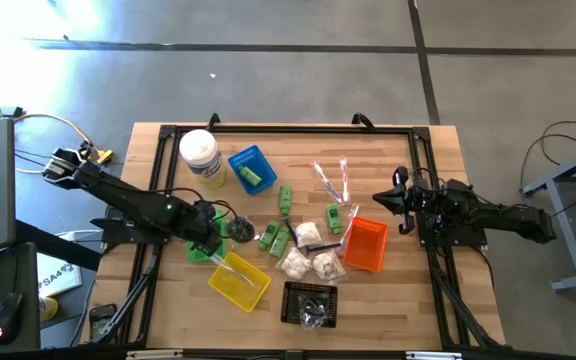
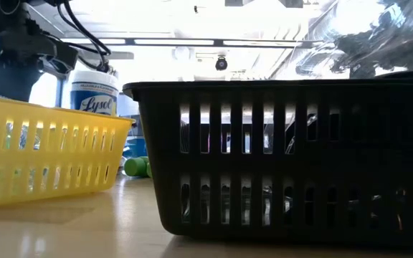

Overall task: Pick & Place Travel size toiletries
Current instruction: Put the blue razor into the green bin

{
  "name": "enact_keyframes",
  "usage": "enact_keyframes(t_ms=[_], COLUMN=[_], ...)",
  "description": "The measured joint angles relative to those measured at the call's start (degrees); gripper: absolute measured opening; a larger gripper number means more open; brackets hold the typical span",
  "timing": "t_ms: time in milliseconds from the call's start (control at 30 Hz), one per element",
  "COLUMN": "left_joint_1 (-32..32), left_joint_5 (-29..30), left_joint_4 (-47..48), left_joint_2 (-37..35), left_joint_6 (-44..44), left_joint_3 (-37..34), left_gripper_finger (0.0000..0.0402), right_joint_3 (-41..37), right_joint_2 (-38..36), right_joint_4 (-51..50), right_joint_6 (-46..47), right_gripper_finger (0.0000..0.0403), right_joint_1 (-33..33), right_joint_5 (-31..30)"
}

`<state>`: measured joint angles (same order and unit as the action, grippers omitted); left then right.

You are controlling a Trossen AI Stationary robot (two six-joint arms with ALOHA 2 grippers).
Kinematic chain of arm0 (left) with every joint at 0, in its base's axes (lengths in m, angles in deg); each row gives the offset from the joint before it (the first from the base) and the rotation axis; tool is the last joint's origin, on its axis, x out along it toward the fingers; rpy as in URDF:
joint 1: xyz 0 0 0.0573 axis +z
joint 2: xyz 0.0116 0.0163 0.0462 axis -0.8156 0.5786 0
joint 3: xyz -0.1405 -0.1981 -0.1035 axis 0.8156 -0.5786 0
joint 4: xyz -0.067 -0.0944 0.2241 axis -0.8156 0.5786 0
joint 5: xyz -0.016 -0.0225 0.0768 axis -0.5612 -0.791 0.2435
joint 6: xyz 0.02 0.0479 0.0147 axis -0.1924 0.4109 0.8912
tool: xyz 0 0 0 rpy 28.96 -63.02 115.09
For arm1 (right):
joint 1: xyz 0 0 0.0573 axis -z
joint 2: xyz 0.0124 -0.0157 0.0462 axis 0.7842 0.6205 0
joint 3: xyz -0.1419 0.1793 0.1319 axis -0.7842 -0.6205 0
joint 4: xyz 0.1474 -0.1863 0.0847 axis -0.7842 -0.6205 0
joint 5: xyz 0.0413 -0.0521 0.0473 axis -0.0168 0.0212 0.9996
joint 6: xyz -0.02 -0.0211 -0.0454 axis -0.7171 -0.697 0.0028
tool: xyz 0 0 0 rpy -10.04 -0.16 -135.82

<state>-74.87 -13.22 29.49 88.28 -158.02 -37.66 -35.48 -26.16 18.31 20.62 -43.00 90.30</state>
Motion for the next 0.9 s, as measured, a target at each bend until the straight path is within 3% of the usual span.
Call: enact_keyframes(t_ms=[400,633,900], left_joint_1=[2.7,5.8,6.1], left_joint_5=[0.0,-3.0,-5.2], left_joint_4=[0.0,0.0,-0.2], left_joint_2=[1.7,2.4,6.6], left_joint_6=[-0.1,3.7,6.2], left_joint_3=[0.0,0.0,0.0], left_gripper_finger=[0.0013,0.0048,0.0055], right_joint_3=[0.0,0.0,0.0], right_joint_2=[0.0,0.0,0.0], right_joint_4=[0.0,-0.1,-0.3], right_joint_6=[0.0,0.0,0.2], right_gripper_finger=[0.0004,0.0004,0.0004], right_joint_1=[0.0,0.0,0.0], right_joint_5=[0.0,0.1,0.3])
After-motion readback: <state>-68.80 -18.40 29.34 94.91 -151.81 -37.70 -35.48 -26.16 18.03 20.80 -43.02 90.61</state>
